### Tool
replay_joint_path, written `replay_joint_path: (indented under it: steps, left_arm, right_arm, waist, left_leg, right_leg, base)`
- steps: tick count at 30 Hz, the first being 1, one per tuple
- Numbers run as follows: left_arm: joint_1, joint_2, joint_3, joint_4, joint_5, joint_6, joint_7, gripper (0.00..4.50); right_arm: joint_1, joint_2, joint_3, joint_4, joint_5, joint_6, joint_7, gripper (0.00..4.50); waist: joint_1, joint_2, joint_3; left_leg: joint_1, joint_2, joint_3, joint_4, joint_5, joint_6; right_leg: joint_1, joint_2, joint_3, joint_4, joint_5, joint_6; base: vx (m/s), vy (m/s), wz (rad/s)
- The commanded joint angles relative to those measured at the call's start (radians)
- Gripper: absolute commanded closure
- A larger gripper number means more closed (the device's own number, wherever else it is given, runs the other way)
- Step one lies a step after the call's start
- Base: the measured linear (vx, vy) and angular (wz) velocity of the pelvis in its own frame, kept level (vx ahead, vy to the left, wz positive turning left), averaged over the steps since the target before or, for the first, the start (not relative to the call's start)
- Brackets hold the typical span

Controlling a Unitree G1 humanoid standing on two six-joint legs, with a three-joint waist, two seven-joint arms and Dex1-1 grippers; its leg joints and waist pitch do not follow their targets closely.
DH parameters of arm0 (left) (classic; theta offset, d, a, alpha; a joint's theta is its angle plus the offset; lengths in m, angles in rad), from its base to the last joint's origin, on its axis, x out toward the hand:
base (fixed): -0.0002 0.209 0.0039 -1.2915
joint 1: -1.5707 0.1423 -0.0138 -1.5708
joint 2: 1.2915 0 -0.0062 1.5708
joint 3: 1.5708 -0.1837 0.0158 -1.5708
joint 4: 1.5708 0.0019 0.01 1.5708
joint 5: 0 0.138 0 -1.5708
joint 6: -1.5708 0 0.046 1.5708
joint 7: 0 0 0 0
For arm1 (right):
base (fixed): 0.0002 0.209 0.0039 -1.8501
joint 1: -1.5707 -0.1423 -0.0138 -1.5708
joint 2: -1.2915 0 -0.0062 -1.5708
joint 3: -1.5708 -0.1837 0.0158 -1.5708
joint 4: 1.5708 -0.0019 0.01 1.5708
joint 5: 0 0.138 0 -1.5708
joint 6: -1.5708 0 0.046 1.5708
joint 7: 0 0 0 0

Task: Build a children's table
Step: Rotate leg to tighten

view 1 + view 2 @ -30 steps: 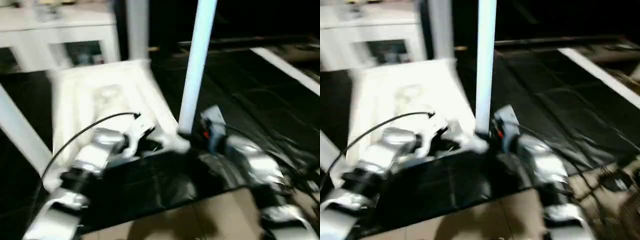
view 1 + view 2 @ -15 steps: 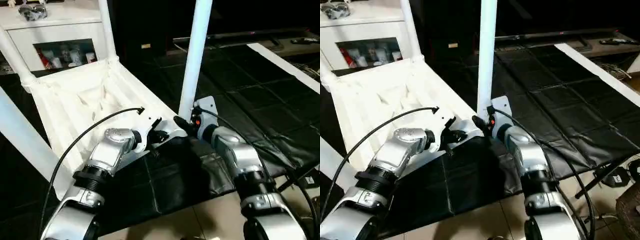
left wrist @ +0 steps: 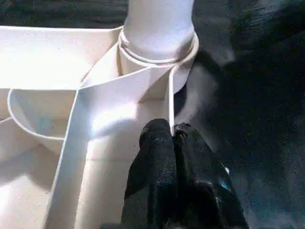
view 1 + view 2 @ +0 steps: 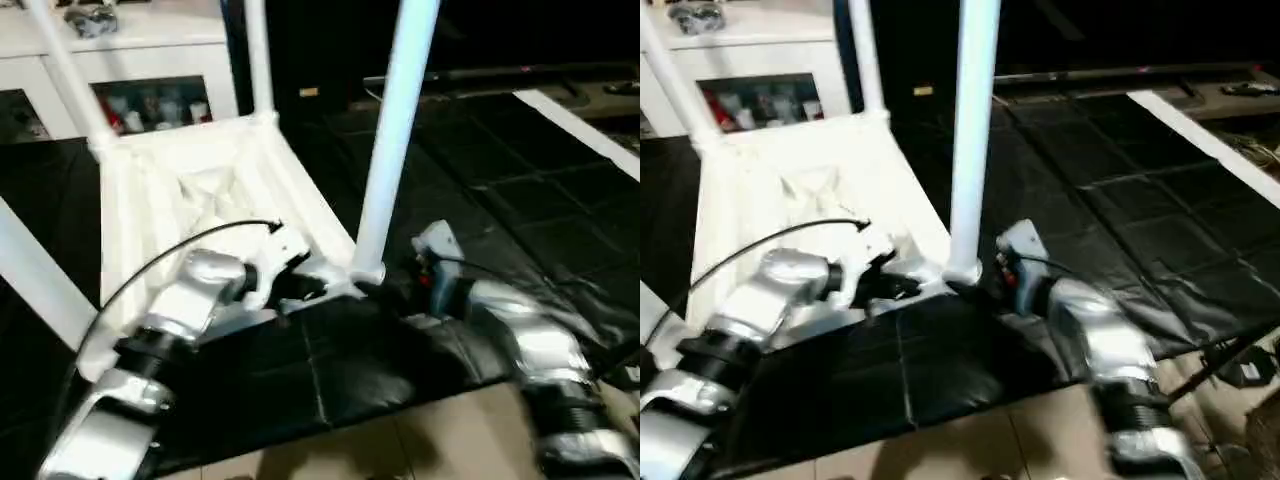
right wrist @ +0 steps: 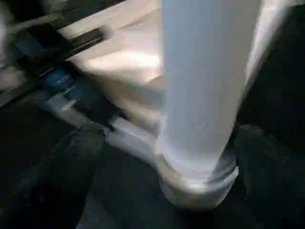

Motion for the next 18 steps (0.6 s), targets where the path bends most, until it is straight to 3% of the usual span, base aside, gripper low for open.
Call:
replay_joint_path:
  steps: [1, 4, 5, 7, 12, 15, 18]
  left_arm:
    - [-0.021, 0.024, -0.021, -0.024, -0.028, -0.070, -0.101, 4.50]
    - [-0.019, 0.043, -0.033, -0.027, -0.033, -0.082, -0.146, 4.50]
    - [-0.019, 0.050, -0.038, -0.028, -0.033, -0.087, -0.162, 4.50]
    - [-0.017, 0.080, -0.067, -0.026, -0.021, -0.130, -0.226, 4.50]
    - [-0.006, 0.114, -0.115, -0.031, -0.006, -0.195, -0.309, 4.50]
    - [-0.004, 0.121, -0.129, -0.037, -0.001, -0.207, -0.326, 4.50]
    - [-0.011, 0.120, -0.138, -0.024, 0.009, -0.227, -0.327, 4.50]
  right_arm:
    - [0.006, -0.043, 0.025, -0.029, 0.025, -0.003, 0.105, 0.00]
    - [0.002, -0.076, 0.034, -0.023, 0.027, -0.010, 0.153, 0.00]
    - [-0.001, -0.087, 0.038, -0.020, 0.026, -0.017, 0.171, 0.00]
    - [-0.019, -0.117, 0.055, -0.005, 0.025, -0.047, 0.241, 0.00]
    - [-0.065, -0.133, 0.076, 0.047, 0.031, -0.080, 0.311, 0.00]
    - [-0.083, -0.134, 0.090, 0.069, 0.025, -0.086, 0.334, 0.29]
    - [-0.100, -0.133, 0.115, 0.095, 0.012, -0.094, 0.367, 0.55]
  waist:
    - [0.006, 0.008, -0.078]
    - [0.014, 0.005, -0.076]
    - [0.021, 0.007, -0.076]
    - [0.029, 0.001, -0.074]
    - [0.039, 0.000, -0.073]
    - [0.044, 0.001, -0.072]
    - [0.044, -0.005, -0.074]
  left_leg:
    - [-0.003, 0.026, -0.005, -0.061, -0.143, 0.084]
    - [-0.001, 0.027, -0.002, -0.060, -0.147, 0.084]
    - [0.001, 0.027, -0.001, -0.059, -0.150, 0.079]
    - [0.002, 0.028, 0.000, -0.061, -0.158, 0.072]
    - [0.007, 0.031, 0.001, -0.063, -0.171, 0.063]
    - [0.012, 0.033, 0.002, -0.063, -0.173, 0.056]
    - [0.004, 0.033, 0.001, -0.063, -0.157, 0.059]
  right_leg:
    - [0.072, -0.062, 0.059, -0.066, -0.198, -0.185]
    - [0.067, -0.064, 0.059, -0.066, -0.208, -0.194]
    - [0.065, -0.065, 0.059, -0.067, -0.226, -0.192]
    - [0.063, -0.066, 0.059, -0.070, -0.257, -0.184]
    - [0.057, -0.068, 0.061, -0.071, -0.296, -0.171]
    - [0.055, -0.069, 0.063, -0.071, -0.302, -0.175]
    - [0.061, -0.069, 0.062, -0.064, -0.271, -0.179]
  base:
    - [0.000, 0.000, 0.00]
    - [0.000, 0.000, 0.00]
    - [0.000, 0.000, 0.00]
    - [0.000, 0.000, 0.00]
    - [0.000, 0.000, 0.00]
    - [0.000, 0.000, 0.00]
    - [0.000, 0.000, 0.00]
